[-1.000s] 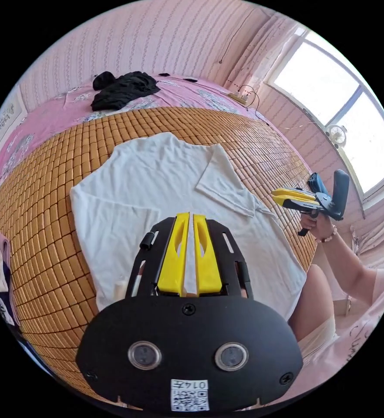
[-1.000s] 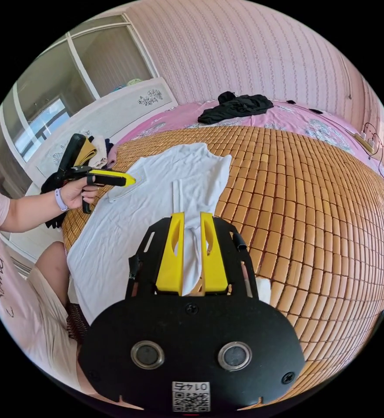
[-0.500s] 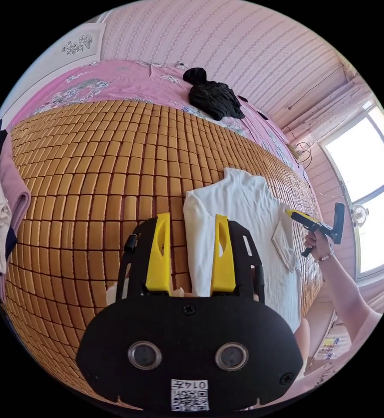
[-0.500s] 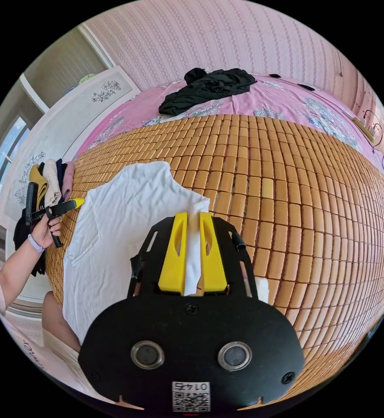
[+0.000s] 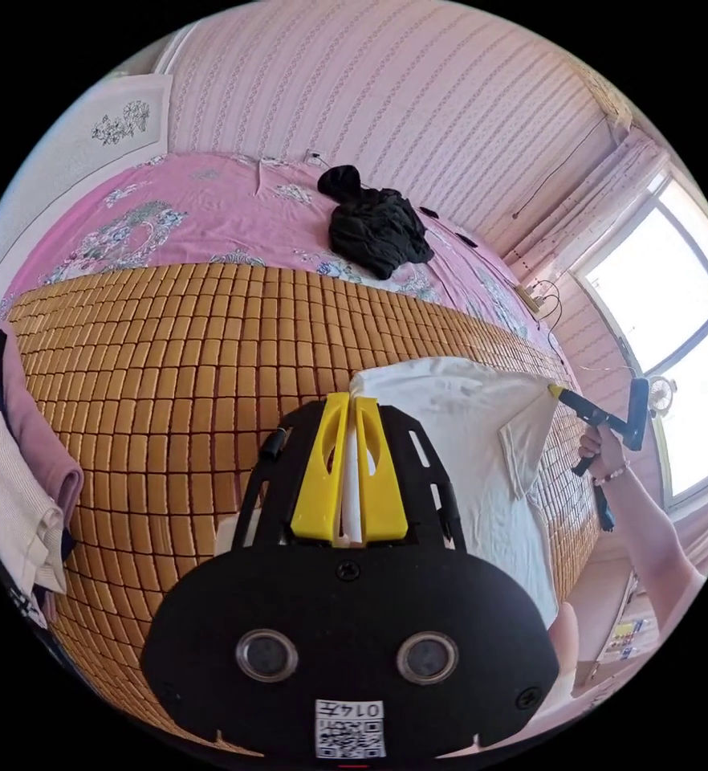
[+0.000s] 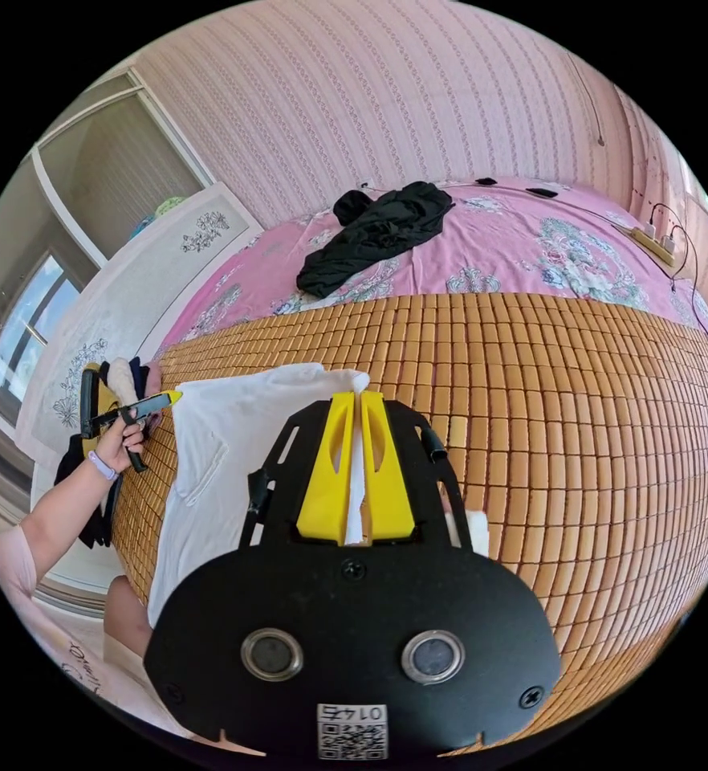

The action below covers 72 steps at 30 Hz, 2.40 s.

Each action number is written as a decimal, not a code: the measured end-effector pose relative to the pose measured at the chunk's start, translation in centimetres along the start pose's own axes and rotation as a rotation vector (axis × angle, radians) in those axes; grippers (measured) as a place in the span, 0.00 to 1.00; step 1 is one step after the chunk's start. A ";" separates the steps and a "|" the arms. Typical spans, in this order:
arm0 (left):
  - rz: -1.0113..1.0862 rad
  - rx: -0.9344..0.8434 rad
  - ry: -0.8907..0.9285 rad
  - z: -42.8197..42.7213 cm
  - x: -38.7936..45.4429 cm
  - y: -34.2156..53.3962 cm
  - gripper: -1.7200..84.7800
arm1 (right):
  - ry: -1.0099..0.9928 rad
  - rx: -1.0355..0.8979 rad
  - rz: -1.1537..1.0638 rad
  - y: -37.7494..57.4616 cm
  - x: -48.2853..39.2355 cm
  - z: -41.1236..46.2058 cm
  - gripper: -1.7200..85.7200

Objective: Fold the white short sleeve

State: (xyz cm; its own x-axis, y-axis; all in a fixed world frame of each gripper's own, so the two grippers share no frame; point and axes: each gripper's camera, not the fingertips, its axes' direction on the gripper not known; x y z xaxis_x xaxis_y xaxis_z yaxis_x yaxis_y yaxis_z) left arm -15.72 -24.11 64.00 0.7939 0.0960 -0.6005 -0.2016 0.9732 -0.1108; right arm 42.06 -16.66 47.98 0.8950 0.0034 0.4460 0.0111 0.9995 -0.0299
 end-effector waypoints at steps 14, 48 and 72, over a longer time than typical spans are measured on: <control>0.112 -0.115 0.358 -14.8 4.5 24.8 0.01 | -0.394 -0.234 -0.020 22.3 -1.5 -12.4 0.03; 0.371 -0.294 -0.045 -12.4 13.6 28.8 0.07 | -0.162 -0.210 0.034 25.3 -14.1 -5.4 0.09; 0.353 -0.677 0.239 -11.3 17.9 37.1 0.01 | -0.563 -0.547 -0.292 30.6 -24.4 -4.5 0.02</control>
State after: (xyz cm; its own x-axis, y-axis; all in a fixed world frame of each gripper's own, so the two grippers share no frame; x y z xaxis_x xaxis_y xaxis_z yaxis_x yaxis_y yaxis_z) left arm -15.47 11.35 40.24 0.4889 0.2527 -0.8350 -0.7836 0.5479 -0.2930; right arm 22.55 13.67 32.19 0.4678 -0.0930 0.8789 0.5528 0.8067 -0.2088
